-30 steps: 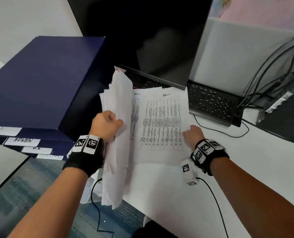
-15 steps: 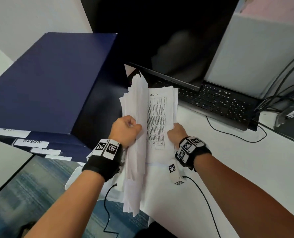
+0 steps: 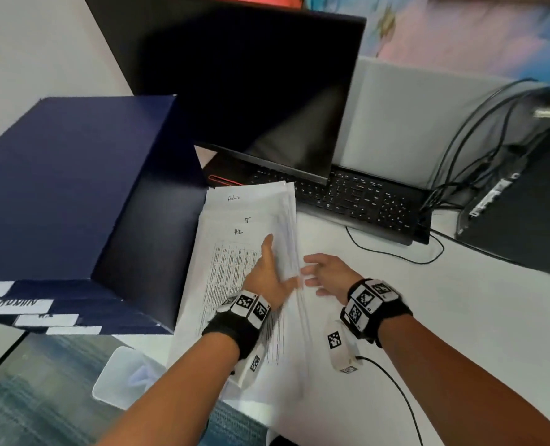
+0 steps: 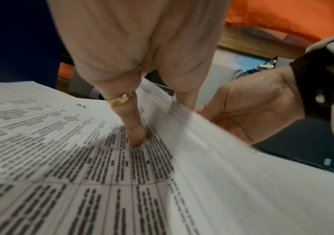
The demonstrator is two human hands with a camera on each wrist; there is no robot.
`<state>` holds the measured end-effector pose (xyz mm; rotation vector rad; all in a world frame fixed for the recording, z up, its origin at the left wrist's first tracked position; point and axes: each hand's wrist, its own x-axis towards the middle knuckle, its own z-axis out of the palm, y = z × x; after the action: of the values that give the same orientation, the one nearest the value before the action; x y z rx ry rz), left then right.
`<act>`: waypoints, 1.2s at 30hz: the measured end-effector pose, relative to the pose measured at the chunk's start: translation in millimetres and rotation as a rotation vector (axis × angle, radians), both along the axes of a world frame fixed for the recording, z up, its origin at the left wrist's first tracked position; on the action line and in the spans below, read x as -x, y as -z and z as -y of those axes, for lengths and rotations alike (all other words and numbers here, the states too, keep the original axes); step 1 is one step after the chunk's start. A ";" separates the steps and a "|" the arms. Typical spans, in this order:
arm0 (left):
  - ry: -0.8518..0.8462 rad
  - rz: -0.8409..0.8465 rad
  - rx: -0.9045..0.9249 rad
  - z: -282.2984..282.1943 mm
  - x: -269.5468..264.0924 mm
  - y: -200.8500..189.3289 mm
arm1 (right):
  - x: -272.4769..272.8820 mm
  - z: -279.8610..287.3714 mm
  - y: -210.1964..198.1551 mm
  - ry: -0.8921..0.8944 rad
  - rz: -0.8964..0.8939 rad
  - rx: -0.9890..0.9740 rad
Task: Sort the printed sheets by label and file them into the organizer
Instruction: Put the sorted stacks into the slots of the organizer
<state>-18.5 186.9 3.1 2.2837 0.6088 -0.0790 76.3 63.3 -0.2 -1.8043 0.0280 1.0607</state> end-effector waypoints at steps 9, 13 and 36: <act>0.264 -0.391 -0.352 31.5 13.9 15.4 | -7.8 55.2 -15.0 -0.106 0.133 0.104; 0.202 -0.326 -0.286 37.3 21.1 24.6 | -8.7 74.1 -8.2 -0.153 0.199 0.155; 0.080 -0.594 -0.396 -57.6 52.5 -1.6 | -18.7 -63.8 -4.6 -0.606 0.939 0.512</act>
<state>-71.0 244.5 4.7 2.6742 0.8928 -0.7556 95.0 127.1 4.4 -2.7231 -0.9339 0.4967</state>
